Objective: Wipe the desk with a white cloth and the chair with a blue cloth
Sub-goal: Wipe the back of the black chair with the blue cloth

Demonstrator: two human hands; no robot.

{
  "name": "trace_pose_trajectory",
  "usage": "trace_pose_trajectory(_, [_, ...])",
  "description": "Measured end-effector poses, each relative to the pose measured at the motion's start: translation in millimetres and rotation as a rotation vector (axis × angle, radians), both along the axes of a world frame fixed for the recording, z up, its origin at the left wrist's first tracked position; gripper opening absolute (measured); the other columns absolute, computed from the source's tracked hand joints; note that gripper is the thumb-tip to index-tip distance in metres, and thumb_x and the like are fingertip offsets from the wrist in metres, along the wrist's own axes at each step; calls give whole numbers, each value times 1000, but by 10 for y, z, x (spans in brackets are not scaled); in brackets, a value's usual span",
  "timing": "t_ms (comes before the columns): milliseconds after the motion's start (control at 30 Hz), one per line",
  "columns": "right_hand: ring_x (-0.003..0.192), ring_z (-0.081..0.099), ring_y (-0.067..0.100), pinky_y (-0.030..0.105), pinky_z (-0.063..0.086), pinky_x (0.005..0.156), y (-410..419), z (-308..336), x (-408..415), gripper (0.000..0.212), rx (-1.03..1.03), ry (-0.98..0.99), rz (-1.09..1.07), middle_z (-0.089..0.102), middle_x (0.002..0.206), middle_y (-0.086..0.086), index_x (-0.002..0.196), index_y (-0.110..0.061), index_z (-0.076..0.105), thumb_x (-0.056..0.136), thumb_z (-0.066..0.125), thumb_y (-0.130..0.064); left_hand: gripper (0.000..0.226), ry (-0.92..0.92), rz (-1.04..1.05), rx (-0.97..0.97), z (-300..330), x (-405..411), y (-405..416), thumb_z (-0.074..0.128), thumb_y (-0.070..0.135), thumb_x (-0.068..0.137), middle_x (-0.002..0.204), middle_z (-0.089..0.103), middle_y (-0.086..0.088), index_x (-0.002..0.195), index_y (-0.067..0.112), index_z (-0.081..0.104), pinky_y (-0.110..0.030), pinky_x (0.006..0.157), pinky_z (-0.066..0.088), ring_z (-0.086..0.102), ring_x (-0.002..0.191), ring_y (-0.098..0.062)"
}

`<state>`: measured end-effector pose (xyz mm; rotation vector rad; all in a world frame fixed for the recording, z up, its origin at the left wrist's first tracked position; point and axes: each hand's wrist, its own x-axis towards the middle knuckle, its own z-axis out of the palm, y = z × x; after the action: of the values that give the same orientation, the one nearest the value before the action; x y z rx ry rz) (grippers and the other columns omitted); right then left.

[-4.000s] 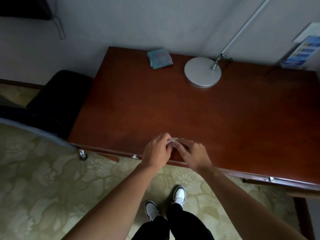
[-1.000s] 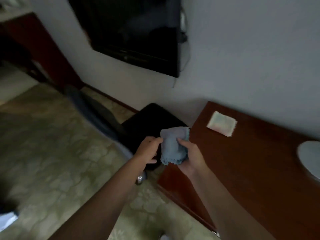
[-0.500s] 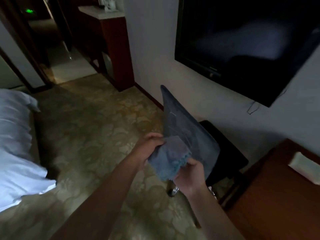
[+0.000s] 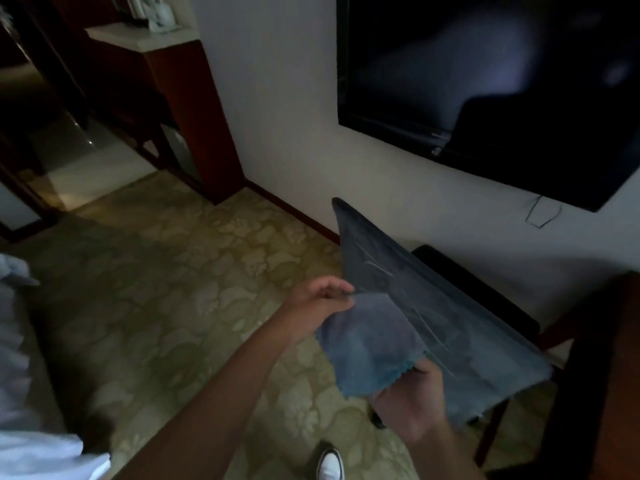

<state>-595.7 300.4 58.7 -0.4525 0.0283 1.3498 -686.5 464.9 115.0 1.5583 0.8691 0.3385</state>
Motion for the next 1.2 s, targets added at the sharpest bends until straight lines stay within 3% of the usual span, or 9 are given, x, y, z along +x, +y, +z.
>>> trace_pose_trajectory(133, [86, 72, 33, 43, 59, 68, 692, -199, 23, 55, -70, 104, -91, 72, 100, 19, 91, -1, 76, 40, 94, -12, 22, 64, -65, 56, -226, 246, 686, 76, 10, 83, 73, 65, 14, 84, 30, 70, -5, 66, 44, 59, 67, 10])
trace_pose_trajectory(233, [77, 73, 26, 36, 58, 59, 1095, -184, 32, 16, -106, 247, -175, 74, 91, 11, 83, -5, 77, 76, 66, -14, 22, 118, -94, 129, -330, 391, 1087, 74, 17, 85, 75, 67, 19, 80, 38, 69, -3, 66, 43, 59, 71, 11])
trace_pose_trajectory(400, [85, 70, 20, 34, 57, 68, 1542, 74, 154, 35, -132, 183, -337, 73, 92, 4, 84, -12, 76, 89, 42, -19, 25, 74, -111, 153, -395, 680, 1713, 61, 25, 95, 82, 69, 19, 79, 43, 68, -16, 68, 52, 65, 79, -1])
trace_pose_trajectory(567, [90, 66, 3, 21, 54, 84, 1738, 474, 268, 38, -857, -1016, -758, 70, 95, -18, 99, -39, 68, 75, 63, -10, 12, -103, -26, 286, -450, 1094, 2346, 58, 16, 97, 86, 63, 14, 100, 26, 65, -4, 58, 42, 56, 66, 13])
trace_pose_trajectory(667, [120, 47, -14, 1, 38, 91, 2086, 574, 327, 63, -801, -1455, -966, 55, 130, -29, 137, -44, 46, 86, 58, -9, 13, -123, -76, 223, -544, 1310, 2691, 56, 11, 97, 91, 61, 10, 105, 19, 63, -17, 78, 49, 58, 80, 4])
trace_pose_trajectory(733, [138, 33, -2, 16, 32, 110, 2540, 504, 303, 52, -748, -1659, -803, 38, 147, -27, 149, -26, 32, 98, 43, -23, 16, -76, -174, 114, -620, 1412, 2899, 54, 6, 96, 93, 62, 7, 101, 18, 62, -30, 86, 50, 60, 87, -9])
trace_pose_trajectory(833, [150, 9, 22, 54, 10, 119, 3144, 147, 267, 51, -1281, -2244, -238, 24, 159, -4, 151, -20, 29, 101, 36, -26, 26, -61, -309, 54, -751, 1464, 3131, 54, -7, 90, 95, 67, -4, 98, 17, 61, -29, 83, 49, 60, 89, -17])
trace_pose_trajectory(967, [141, 37, 23, 54, 17, 118, 3460, -127, 344, 48, -1479, -2468, -18, 54, 141, 7, 134, -13, 56, 87, 54, -20, 18, -22, -428, -181, -823, 1441, 3279, 55, 0, 94, 86, 69, -3, 98, 16, 63, -19, 62, 55, 65, 68, -8])
trace_pose_trajectory(1200, [140, 38, 27, 48, 30, 113, 3418, -133, 749, 60, -1669, -2754, 194, 43, 150, 2, 141, -17, 50, 84, 61, -30, 28, -104, -396, -265, -813, 1548, 3059, 54, -6, 91, 95, 71, -6, 107, 15, 62, -33, 73, 59, 70, 82, -18])
